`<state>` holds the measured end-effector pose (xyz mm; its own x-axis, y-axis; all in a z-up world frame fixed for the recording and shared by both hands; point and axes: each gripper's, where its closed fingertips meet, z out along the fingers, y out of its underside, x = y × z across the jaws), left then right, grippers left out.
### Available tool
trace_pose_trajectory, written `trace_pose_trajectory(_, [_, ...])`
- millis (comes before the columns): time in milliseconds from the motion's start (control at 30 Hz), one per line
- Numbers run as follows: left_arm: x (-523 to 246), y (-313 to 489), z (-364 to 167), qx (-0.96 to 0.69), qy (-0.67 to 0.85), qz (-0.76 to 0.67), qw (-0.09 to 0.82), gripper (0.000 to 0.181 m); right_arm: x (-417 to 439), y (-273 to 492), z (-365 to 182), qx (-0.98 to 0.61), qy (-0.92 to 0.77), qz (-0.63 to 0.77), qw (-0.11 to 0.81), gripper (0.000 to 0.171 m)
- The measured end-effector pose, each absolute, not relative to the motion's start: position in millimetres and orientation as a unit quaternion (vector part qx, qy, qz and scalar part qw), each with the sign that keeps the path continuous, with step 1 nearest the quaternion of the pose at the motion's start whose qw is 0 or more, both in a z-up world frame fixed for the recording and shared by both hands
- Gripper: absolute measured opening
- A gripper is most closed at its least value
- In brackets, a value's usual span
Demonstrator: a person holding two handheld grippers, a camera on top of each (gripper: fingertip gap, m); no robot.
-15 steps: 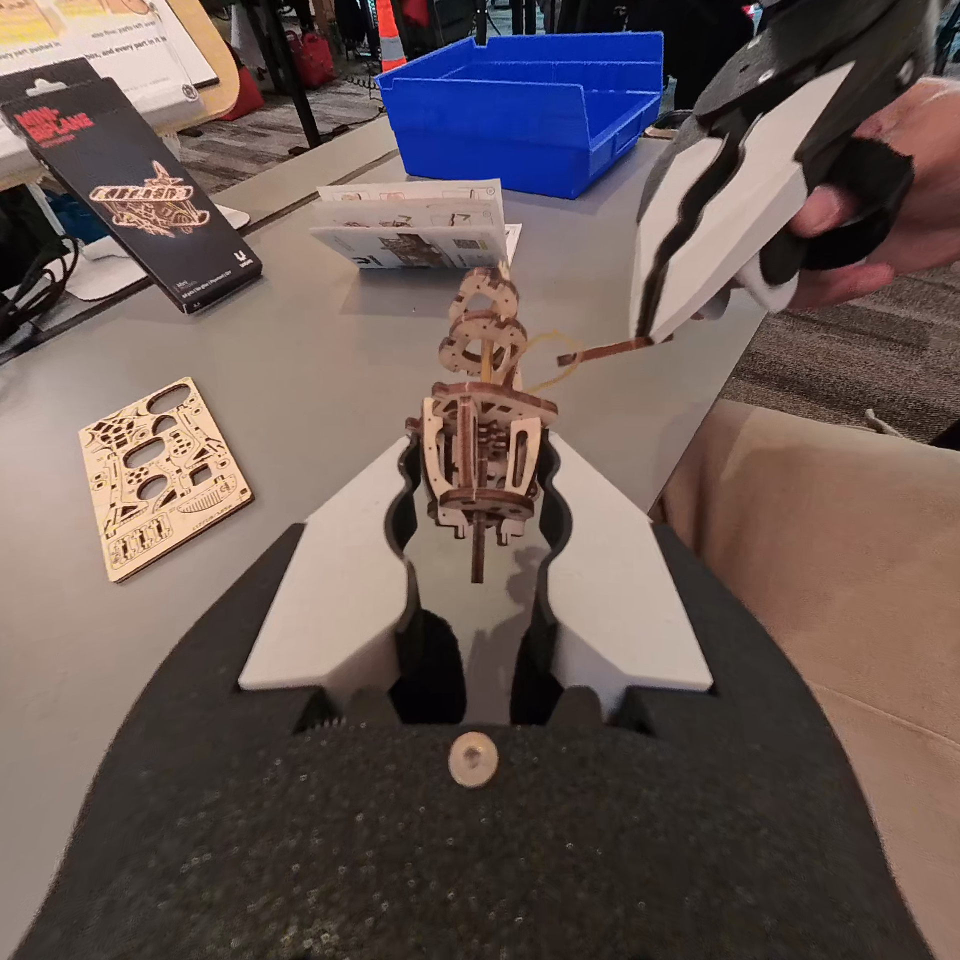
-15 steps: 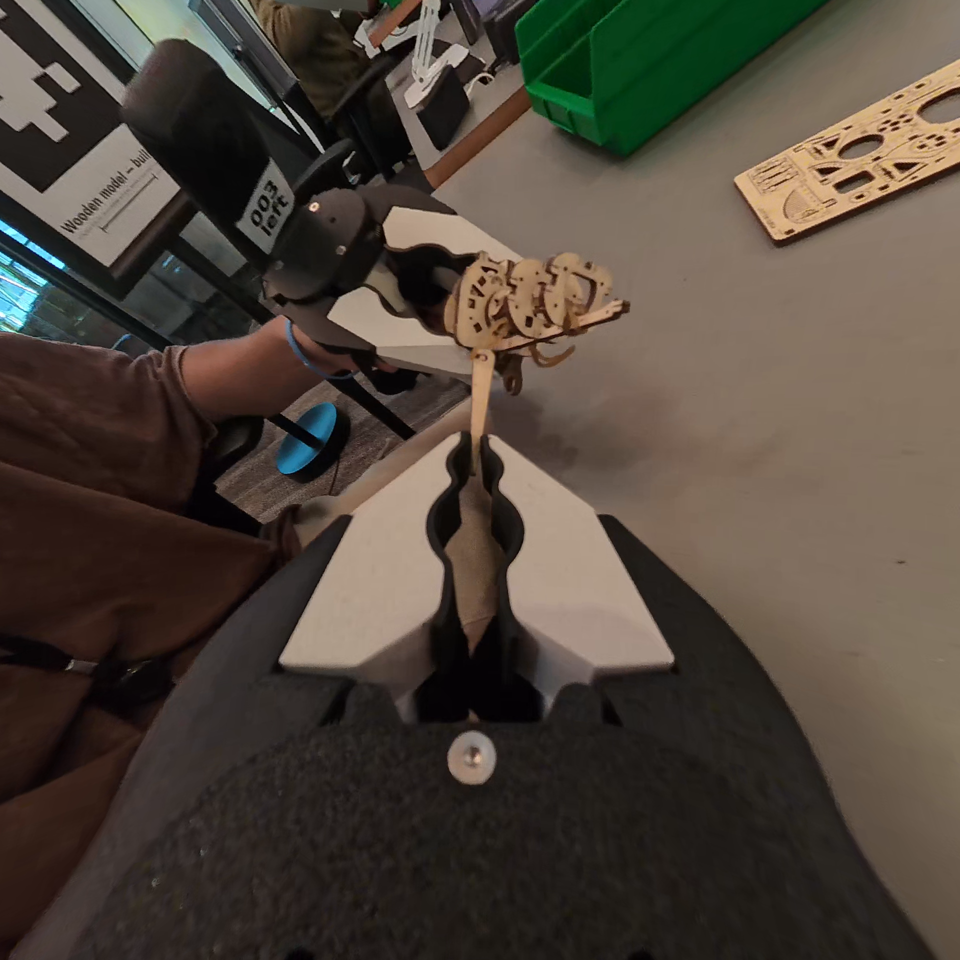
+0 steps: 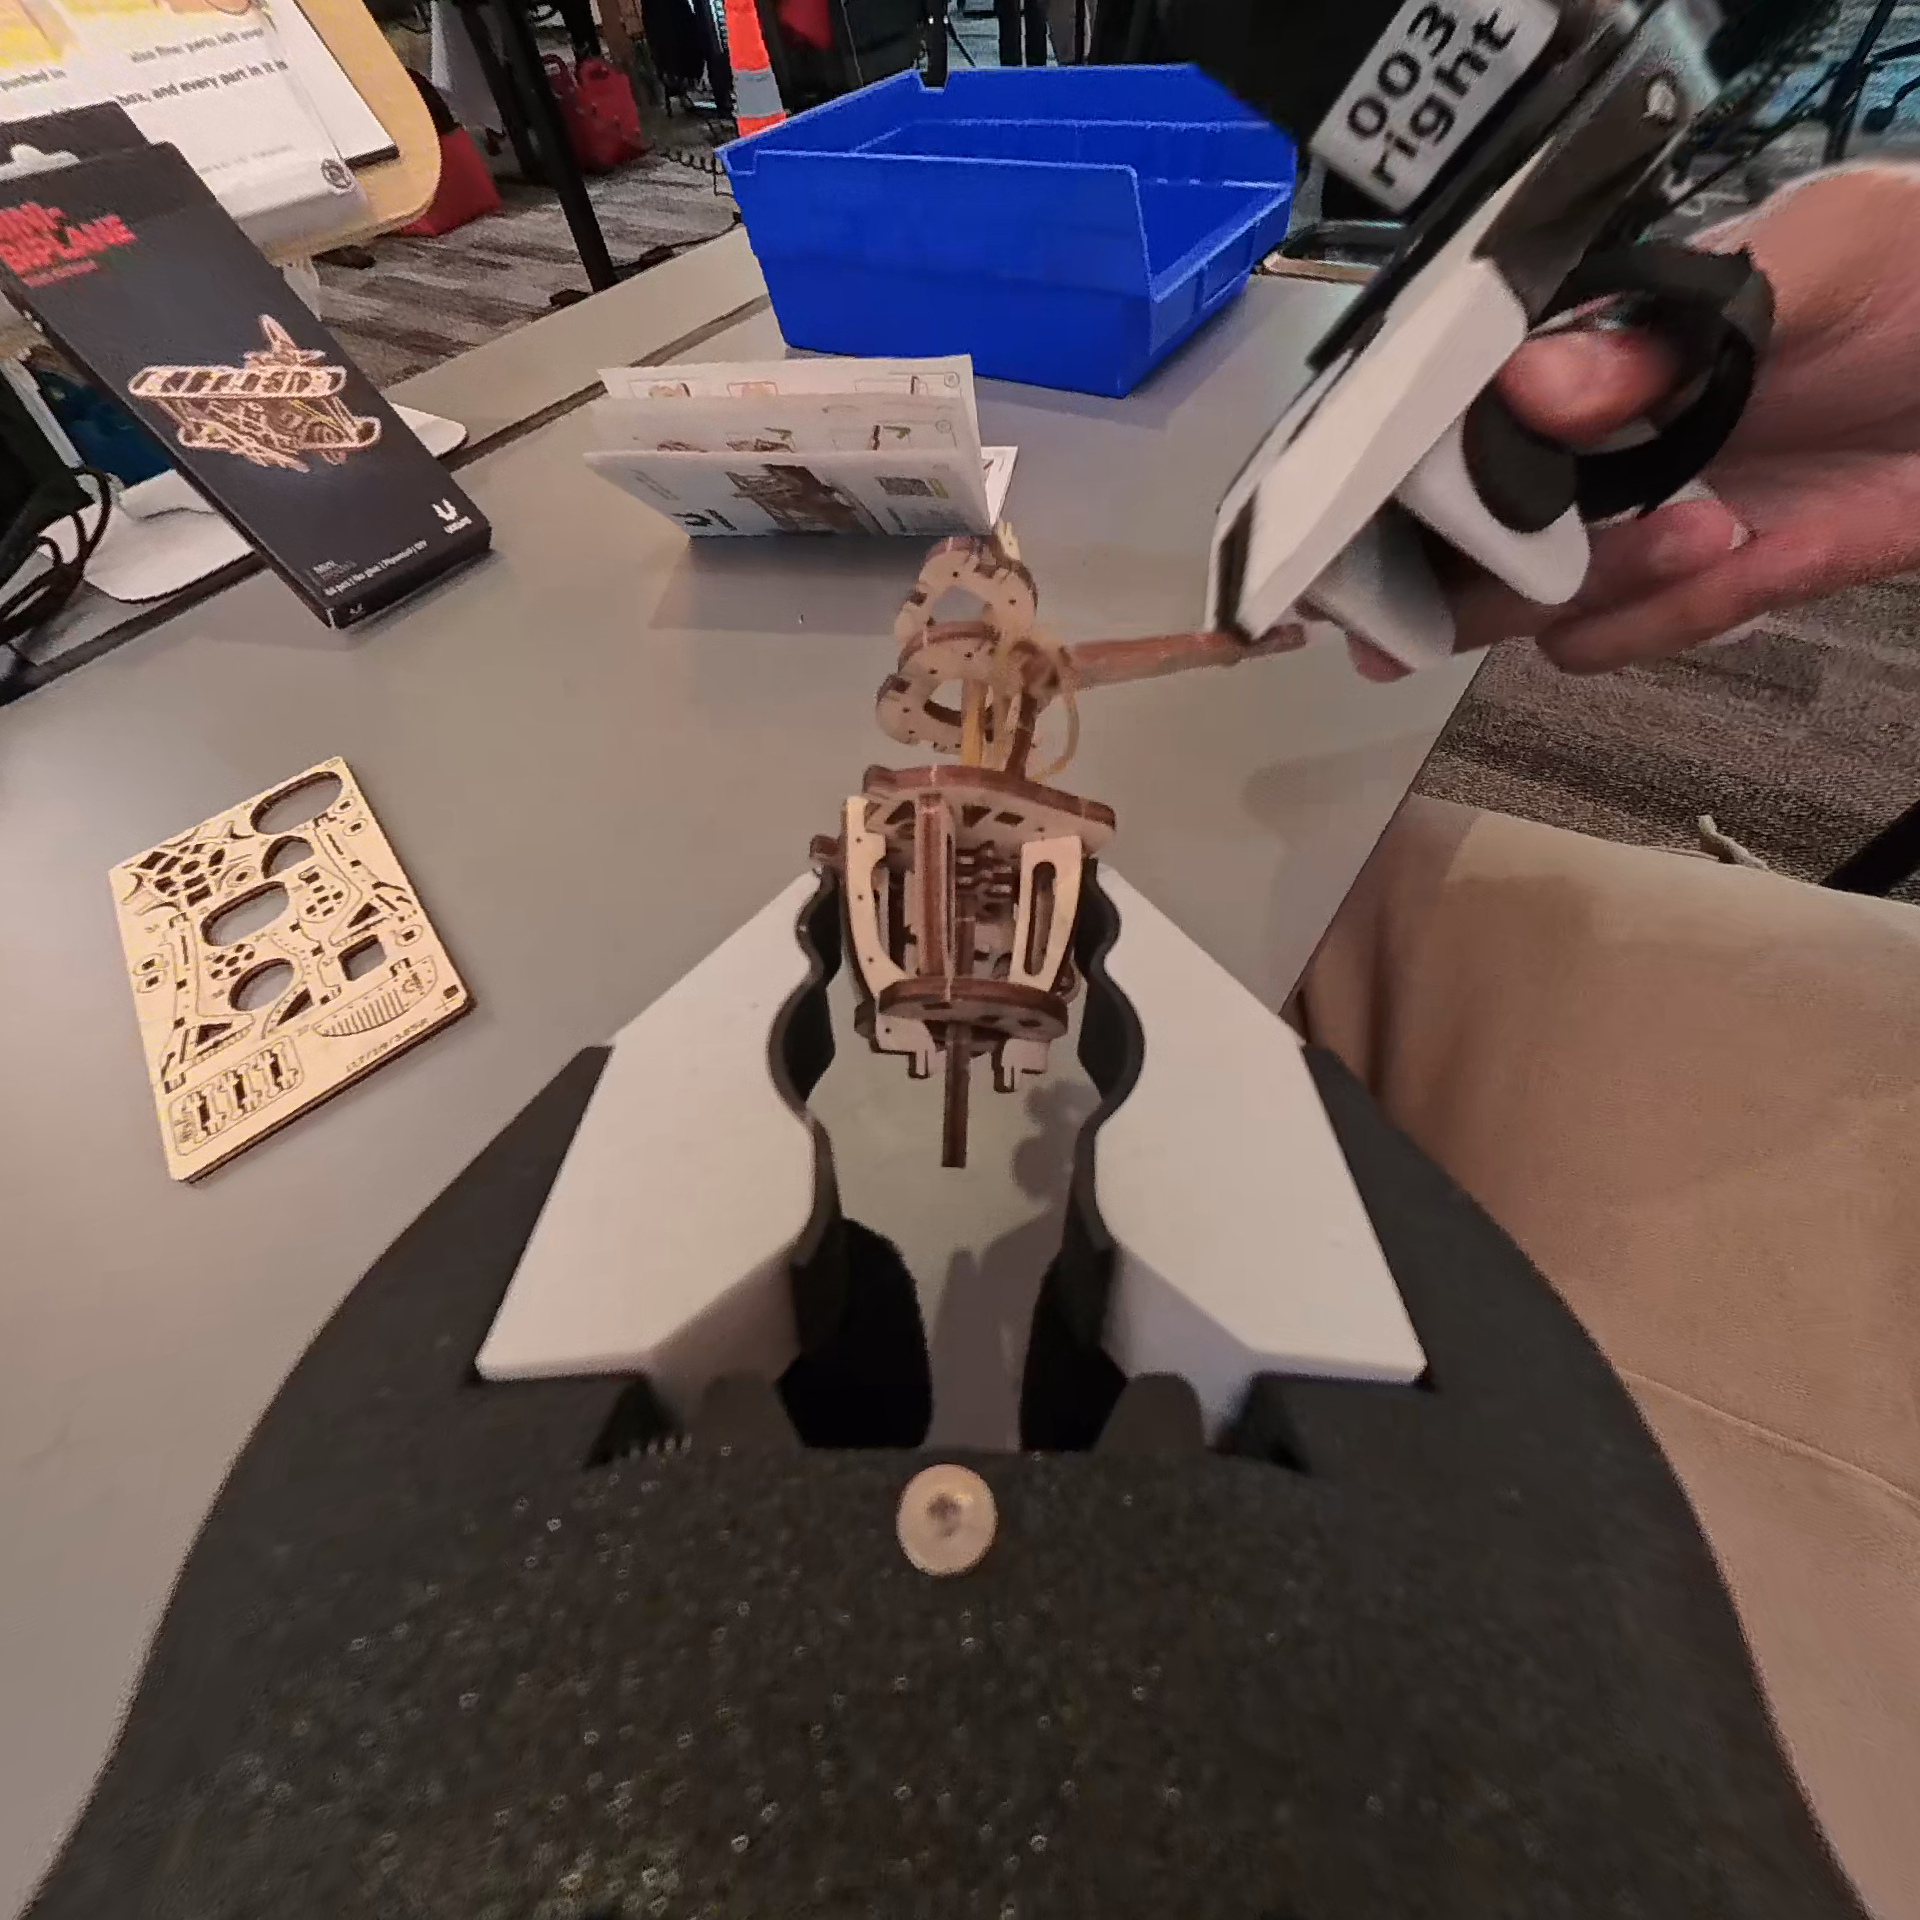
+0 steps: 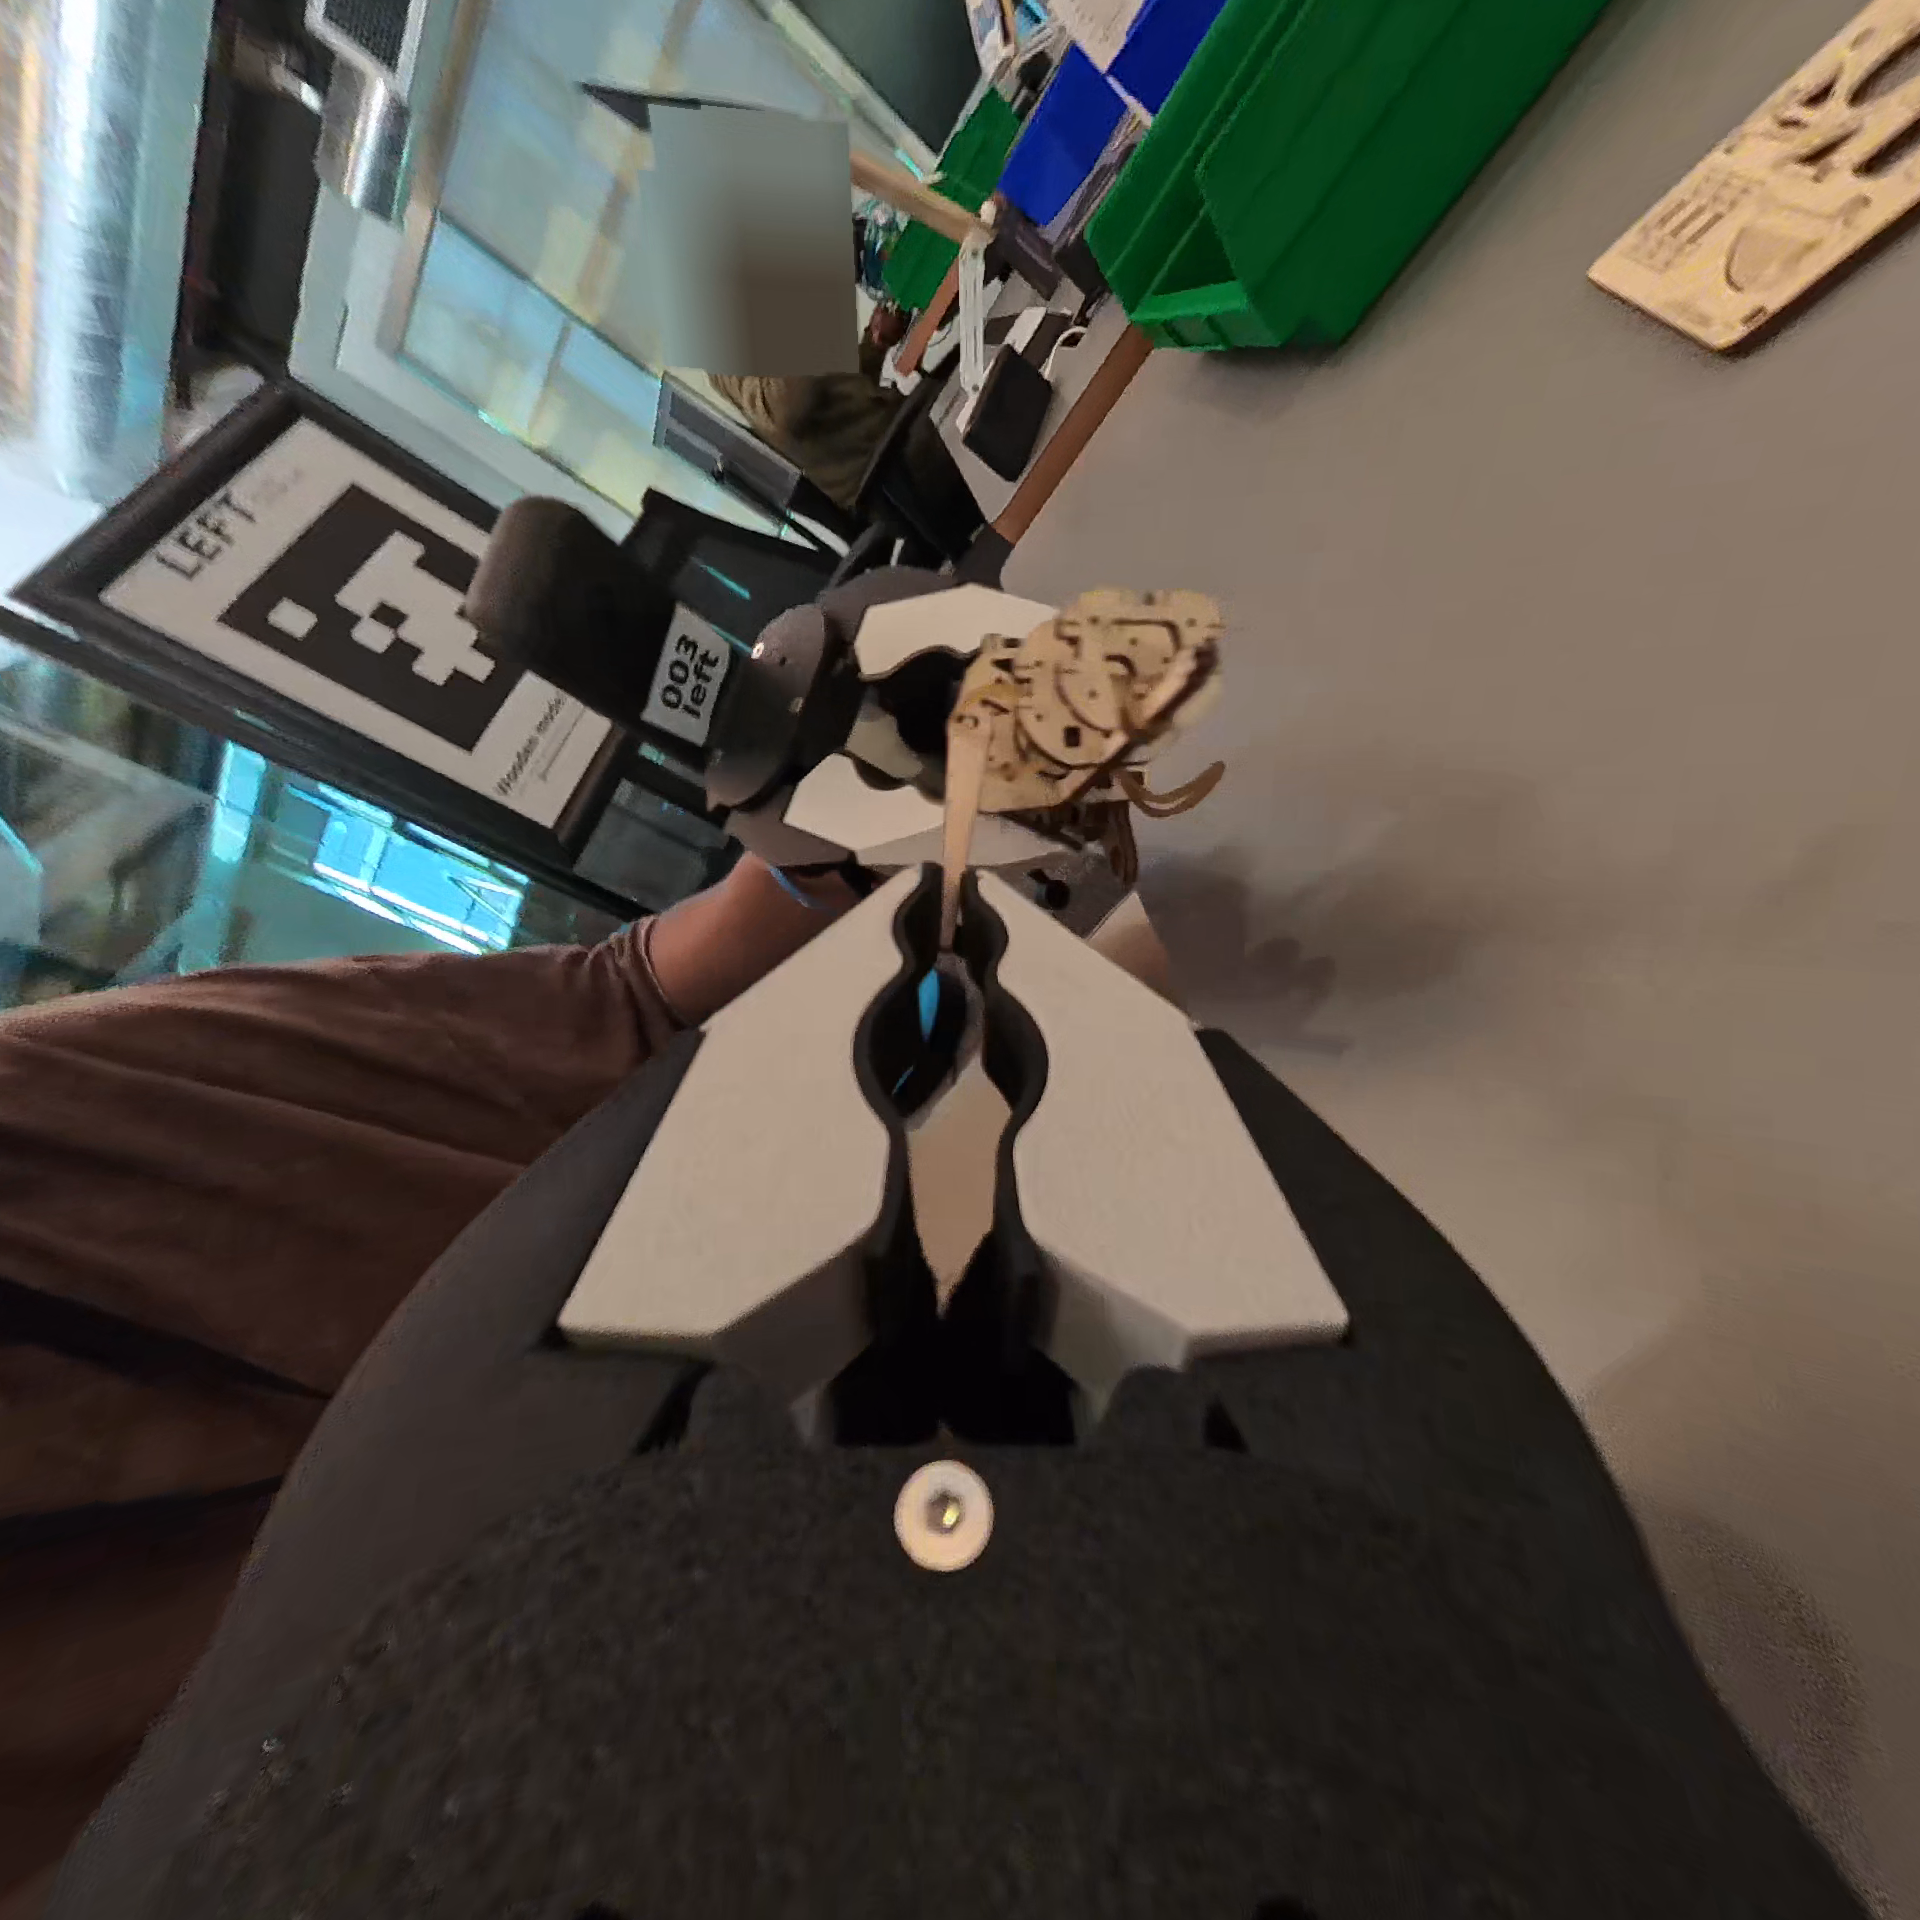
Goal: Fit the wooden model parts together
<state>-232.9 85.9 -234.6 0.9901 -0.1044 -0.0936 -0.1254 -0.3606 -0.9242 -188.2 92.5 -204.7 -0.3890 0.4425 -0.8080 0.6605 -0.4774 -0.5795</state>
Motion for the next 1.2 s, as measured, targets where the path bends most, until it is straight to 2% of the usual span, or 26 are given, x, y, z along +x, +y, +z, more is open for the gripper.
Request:
trace_pose_trajectory(467, [-241.0,85.6,-236.9,-0.829,0.061,0.031,0.555,0.043,-192.9,90.0,-198.7,0.572,0.404,-0.707,0.099,0.002])
trace_pose_trajectory(867, [-243.7,87.6,-238.4,-0.833,0.053,0.049,0.548,0.043,-201.7,92.9,-206.8,0.575,0.18,-0.77,0.21,0.002])
trace_pose_trajectory(1200, [-252.9,84.8,-235.2,-0.832,0.042,0.054,0.551,0.043,-199.7,84.7,-194.2,0.554,0.244,-0.772,0.195,0.002])
